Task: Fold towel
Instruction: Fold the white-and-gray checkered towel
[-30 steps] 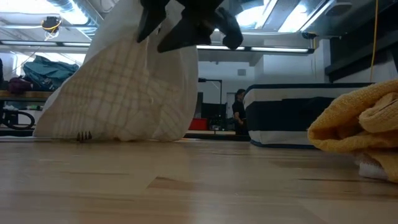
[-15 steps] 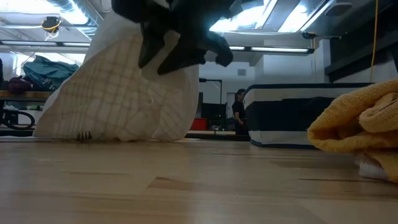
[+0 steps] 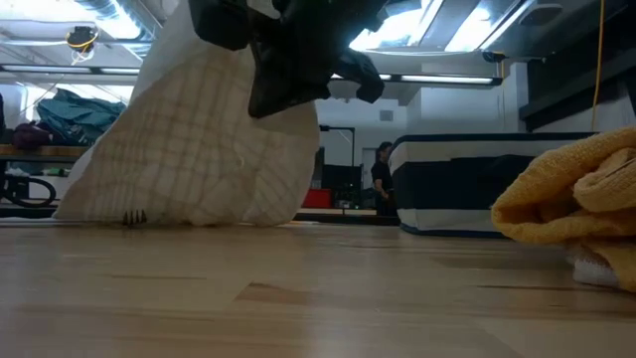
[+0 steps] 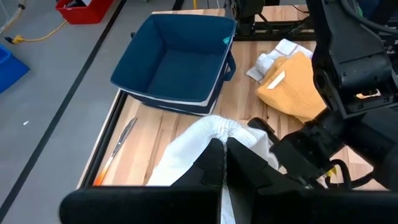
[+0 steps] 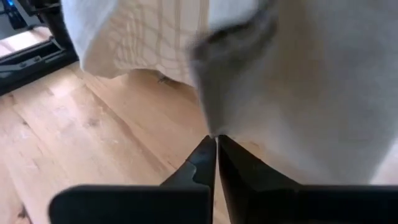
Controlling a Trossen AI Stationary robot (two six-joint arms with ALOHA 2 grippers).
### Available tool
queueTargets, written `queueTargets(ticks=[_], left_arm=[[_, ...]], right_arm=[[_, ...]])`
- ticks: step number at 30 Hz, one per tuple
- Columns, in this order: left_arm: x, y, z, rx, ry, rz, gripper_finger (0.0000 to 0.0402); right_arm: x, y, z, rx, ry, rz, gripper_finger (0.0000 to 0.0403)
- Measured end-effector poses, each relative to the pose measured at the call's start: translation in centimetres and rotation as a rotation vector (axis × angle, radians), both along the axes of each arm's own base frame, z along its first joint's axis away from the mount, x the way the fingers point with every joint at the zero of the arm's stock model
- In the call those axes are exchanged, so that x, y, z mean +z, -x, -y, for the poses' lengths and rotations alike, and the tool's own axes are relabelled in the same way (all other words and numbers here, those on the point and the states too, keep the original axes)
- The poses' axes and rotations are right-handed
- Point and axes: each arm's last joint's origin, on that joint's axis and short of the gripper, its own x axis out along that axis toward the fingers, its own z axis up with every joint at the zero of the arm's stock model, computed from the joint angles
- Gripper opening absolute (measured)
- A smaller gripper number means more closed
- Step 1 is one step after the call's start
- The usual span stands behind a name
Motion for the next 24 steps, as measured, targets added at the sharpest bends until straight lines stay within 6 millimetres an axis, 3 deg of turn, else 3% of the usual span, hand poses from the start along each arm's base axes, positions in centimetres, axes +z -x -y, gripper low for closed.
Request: queueTargets(ticks=[6,15,24], left_arm=[[0.2,0.3,-0.1,-0.001,-0.001,0.007,0.0000],[0.3,0.5,-0.1,-0.002,0.000,0.015,0.0000],[0.3,0.5,-0.1,-0.019,-0.022,0.010,0.0000]], right_arm=[[0.5,0.6,-1.2,-0.006,0.039,0.024,0.0007],[4.5,2.3,-2.1,-0.022,0.067,0.111,0.0013],[3.8,1.8,-2.3,0.165,-0.162,0.018,0.0021]])
